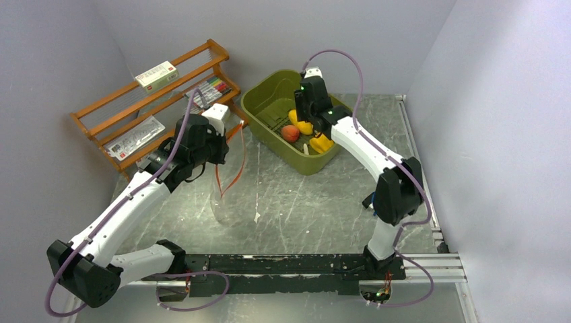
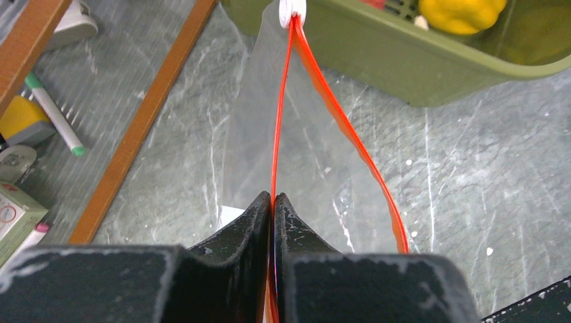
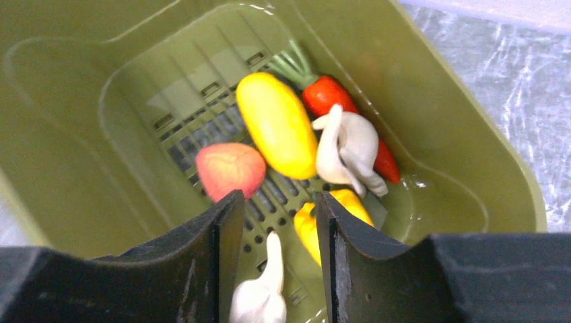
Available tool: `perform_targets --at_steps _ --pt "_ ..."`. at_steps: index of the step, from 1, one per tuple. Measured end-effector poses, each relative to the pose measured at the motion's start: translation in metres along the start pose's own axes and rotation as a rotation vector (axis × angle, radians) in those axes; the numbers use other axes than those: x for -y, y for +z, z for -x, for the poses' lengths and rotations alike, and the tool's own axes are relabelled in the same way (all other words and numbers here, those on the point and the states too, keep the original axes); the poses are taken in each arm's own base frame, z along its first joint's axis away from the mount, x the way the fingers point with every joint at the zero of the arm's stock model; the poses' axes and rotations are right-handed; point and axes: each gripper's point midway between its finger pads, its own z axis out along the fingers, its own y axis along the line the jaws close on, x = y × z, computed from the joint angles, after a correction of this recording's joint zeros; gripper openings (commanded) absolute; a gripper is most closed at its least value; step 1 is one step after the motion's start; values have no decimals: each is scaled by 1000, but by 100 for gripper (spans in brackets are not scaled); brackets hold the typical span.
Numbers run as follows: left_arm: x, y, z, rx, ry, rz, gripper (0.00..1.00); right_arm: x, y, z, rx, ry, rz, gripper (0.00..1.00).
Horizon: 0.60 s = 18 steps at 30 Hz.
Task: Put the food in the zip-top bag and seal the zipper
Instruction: Pick up the fake vegetable from the bin.
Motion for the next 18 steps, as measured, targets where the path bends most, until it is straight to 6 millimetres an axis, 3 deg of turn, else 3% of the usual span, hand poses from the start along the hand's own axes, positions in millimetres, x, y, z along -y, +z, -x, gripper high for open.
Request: perform_targets --at_steps 10,18 --pt "7 1 -15 50 13 -58 7 34 64 -25 -107 22 -121 40" --pt "8 -5 -10 96 16 -70 7 37 102 -45 -173 13 -138 38"
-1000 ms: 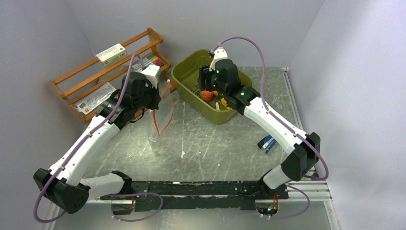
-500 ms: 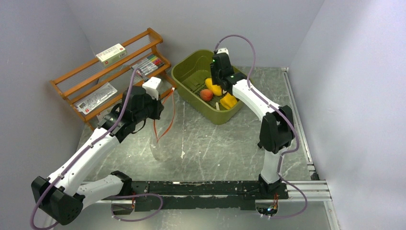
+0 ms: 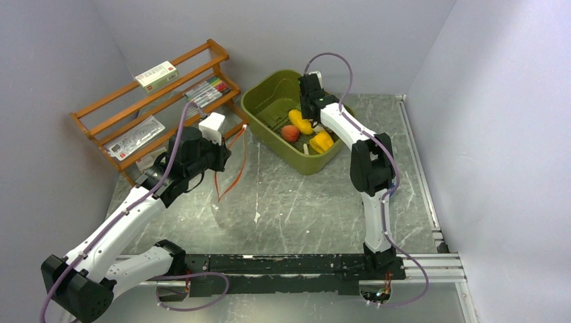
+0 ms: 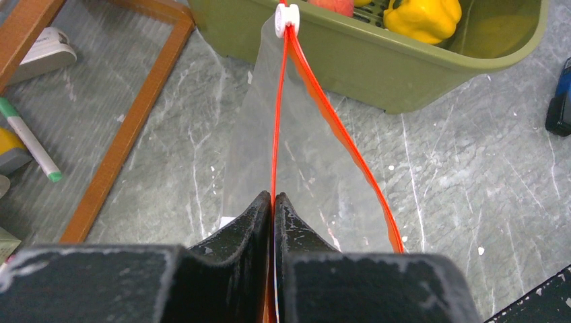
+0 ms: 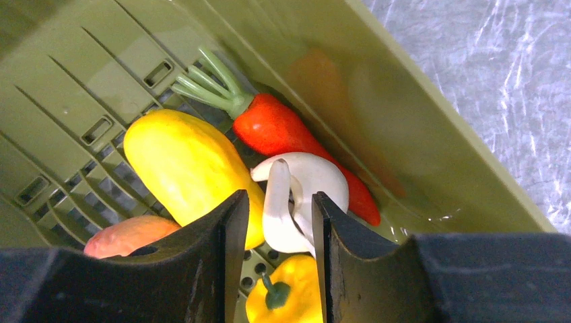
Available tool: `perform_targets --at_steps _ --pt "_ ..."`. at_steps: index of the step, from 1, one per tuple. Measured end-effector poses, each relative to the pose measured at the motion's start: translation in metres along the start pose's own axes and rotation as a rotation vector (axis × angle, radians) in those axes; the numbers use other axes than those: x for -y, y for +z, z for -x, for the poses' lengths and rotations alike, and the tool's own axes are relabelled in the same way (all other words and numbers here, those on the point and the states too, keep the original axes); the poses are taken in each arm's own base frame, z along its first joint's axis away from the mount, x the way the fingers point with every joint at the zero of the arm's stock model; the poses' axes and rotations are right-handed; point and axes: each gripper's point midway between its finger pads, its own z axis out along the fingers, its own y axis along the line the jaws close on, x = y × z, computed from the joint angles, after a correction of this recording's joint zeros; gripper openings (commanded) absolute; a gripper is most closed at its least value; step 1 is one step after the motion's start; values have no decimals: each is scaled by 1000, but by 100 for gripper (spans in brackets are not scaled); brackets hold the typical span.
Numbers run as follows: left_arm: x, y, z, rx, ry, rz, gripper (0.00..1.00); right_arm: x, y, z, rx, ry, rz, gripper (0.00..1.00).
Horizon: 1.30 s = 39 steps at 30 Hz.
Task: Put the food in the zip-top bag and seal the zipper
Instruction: Pick up the fake vegetable from the bin.
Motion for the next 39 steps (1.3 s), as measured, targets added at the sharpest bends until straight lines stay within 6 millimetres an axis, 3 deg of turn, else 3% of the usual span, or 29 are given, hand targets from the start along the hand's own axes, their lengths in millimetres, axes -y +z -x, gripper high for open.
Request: perform_targets --at_steps 4,9,17,21,26,33,39 --pt "0 0 1 3 3 -1 7 -4 9 -10 -27 -7 13 34" --pt "0 0 0 3 6 -1 7 -4 14 -7 -25 -2 15 24" --pt "0 -3 1 14 6 -2 7 -4 18 -8 -31 -3 10 28" --pt "0 -4 1 15 6 -2 7 -6 24 -14 -44 -13 8 4" --pt "0 -4 2 17 6 -2 7 -6 24 -14 -41 -16 9 0" --pt "0 -4 2 17 6 0 7 0 2 -8 -15 -9 27 0" --pt "0 -4 1 16 5 -1 7 9 -44 15 72 24 68 0"
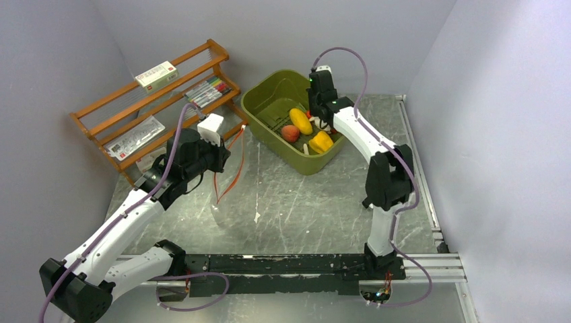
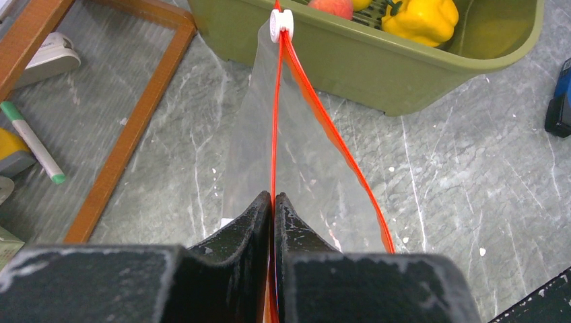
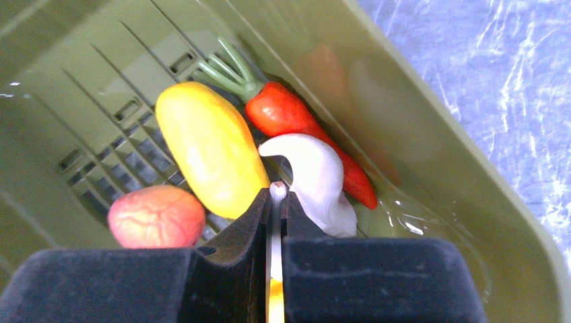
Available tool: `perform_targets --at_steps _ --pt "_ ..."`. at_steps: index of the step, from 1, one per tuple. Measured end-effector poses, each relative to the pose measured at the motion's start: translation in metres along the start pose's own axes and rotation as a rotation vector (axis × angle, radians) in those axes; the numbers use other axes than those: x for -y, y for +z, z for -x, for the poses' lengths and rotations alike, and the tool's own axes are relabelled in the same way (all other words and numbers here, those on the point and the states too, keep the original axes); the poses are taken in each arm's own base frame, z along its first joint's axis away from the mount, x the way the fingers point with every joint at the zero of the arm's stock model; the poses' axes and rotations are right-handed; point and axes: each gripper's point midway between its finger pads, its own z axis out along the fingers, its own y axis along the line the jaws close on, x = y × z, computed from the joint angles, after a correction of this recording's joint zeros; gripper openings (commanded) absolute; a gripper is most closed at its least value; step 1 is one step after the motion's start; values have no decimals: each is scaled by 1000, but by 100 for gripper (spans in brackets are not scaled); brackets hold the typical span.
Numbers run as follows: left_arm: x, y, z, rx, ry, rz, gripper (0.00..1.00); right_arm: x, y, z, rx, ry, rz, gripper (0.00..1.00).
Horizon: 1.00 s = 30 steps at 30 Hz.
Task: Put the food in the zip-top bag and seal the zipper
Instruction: Pick up the fake vegetable from the bin.
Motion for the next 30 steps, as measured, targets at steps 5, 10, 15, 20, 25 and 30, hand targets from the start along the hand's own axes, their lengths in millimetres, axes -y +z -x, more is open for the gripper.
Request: perform_targets --at_steps 5,10,15,20,25,30 --pt "0 1 -1 0 0 0 7 2 -41 23 85 20 33 0" --pt "0 2 -2 -2 -7 -1 7 -1 -78 46 181 39 68 0" --pt "5 5 -4 -15 -24 -22 7 -18 -132 57 301 53 171 0" --pt "10 12 -12 -50 -46 -44 7 -47 -192 70 429 123 306 0" --pt "12 16 -17 -69 -62 -58 7 -78 -239 66 504 233 456 0" --pt "9 14 -13 -58 -74 -53 7 -120 -267 50 487 380 604 0"
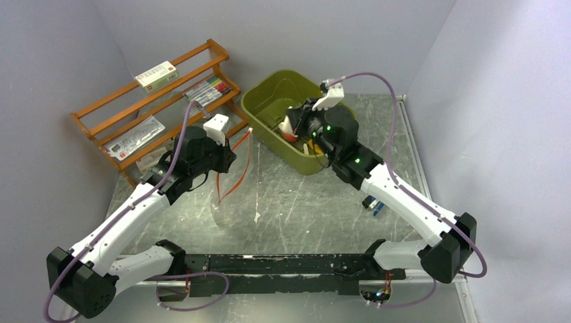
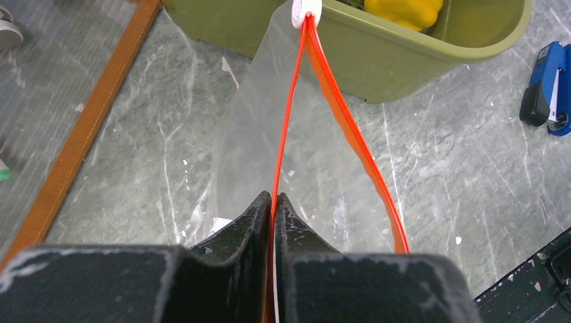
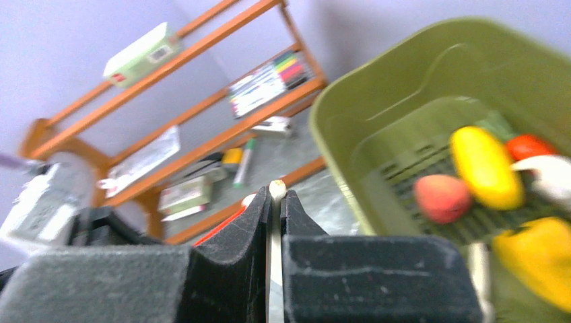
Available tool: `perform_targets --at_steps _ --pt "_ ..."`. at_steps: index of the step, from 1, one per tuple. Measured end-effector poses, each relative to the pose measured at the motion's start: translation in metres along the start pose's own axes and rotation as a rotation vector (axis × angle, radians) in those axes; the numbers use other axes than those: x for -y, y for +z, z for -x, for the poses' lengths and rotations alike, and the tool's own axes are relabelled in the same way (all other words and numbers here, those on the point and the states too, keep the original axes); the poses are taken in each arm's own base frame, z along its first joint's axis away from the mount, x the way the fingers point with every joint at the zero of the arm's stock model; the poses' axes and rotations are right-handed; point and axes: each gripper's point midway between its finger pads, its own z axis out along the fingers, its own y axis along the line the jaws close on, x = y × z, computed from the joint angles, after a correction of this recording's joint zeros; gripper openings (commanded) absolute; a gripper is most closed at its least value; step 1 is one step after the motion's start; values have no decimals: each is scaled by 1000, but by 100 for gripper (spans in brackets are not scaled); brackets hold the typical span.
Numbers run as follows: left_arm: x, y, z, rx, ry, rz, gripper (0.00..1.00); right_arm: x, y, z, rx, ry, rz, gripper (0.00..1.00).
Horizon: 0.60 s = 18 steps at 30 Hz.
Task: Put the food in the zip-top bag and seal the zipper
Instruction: Pick up the fake vegetable from the bin, then place the fake vegetable in the zipper food storage bag.
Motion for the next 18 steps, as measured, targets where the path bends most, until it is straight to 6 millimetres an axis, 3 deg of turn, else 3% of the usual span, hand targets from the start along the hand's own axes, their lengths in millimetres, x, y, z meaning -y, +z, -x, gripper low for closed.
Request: perform_targets --at_steps 3,9,18 --pt "-1 -3 6 23 -7 -1 7 -23 3 -17 -26 96 41 0" --pt "0 -6 11 45 -6 -5 7 -46 11 -43 -68 260 49 0" --pt "0 -6 11 46 -7 -4 7 -61 13 -52 -91 471 -2 0"
